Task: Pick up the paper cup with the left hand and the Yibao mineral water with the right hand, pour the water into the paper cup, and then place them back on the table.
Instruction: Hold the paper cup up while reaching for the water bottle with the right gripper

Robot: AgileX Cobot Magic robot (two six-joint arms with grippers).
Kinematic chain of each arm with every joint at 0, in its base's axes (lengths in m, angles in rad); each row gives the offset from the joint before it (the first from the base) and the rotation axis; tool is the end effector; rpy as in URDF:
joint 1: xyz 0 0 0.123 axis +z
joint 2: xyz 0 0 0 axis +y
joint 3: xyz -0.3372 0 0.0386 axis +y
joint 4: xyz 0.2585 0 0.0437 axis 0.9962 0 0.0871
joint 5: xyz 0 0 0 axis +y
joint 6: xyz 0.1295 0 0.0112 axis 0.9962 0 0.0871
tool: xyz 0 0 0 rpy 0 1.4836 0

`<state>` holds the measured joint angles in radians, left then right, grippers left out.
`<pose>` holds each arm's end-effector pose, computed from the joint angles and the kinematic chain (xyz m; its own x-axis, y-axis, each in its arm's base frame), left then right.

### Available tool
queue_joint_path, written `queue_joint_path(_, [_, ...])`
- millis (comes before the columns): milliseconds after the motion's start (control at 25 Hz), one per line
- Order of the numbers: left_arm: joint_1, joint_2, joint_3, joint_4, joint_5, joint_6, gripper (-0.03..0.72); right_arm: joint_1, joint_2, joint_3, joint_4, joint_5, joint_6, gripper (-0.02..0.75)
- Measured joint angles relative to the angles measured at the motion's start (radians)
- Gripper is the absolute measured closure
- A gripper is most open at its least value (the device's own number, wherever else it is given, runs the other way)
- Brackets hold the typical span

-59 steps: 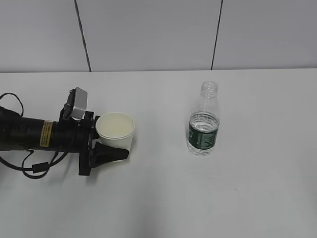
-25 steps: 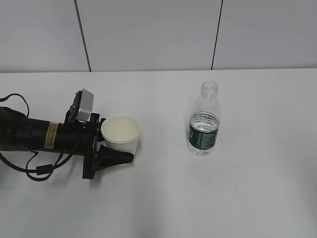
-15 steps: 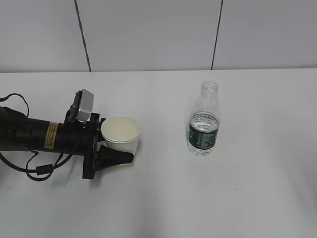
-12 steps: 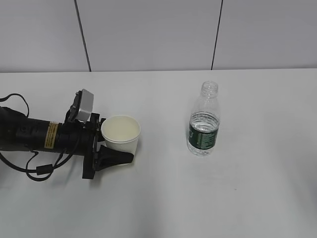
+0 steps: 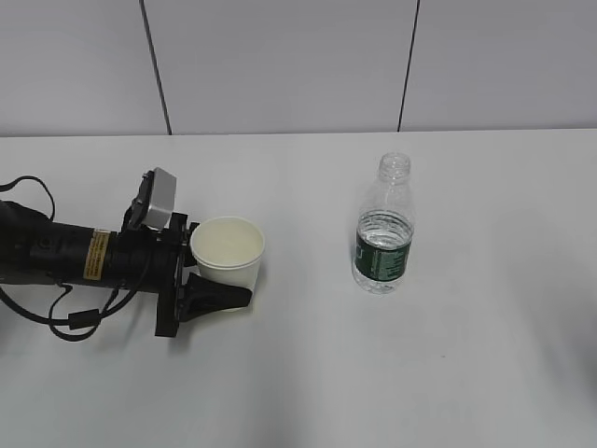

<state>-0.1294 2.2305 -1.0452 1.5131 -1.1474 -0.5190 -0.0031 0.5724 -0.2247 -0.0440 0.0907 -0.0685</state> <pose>0.3867 -0.1696 0.0982 -0.0557 0.3376 -0.9396 0.9919 0.1266 -0.0133 0.1174 -0.0009 0.2463 -0.3425 -0.1110 -0.9329 -0.0318 0.9938 -0.1066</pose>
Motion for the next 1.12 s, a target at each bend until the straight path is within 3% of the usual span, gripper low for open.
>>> queue_joint_path(160, [0.0,0.0,0.0,0.0,0.0,0.0,0.256,0.0,0.158,0.01,-0.033,-0.133,0.002,0.17])
queue_joint_path(280, [0.0,0.0,0.0,0.0,0.0,0.0,0.256,0.0,0.276,0.036,-0.063,-0.369,0.077,0.17])
queue_joint_path(640, [0.0,0.0,0.0,0.0,0.0,0.0,0.256,0.0,0.769,0.069,-0.396,-0.945,0.21,0.17])
queue_joint_path(800, [0.0,0.0,0.0,0.0,0.0,0.0,0.256,0.0,0.982,0.067,-0.425,-1.174,0.194,0.17])
queue_joint_path(1120, [0.0,0.0,0.0,-0.001,0.0,0.0,0.267,0.0,1.161,0.047,-0.46,-1.22,0.126,0.17])
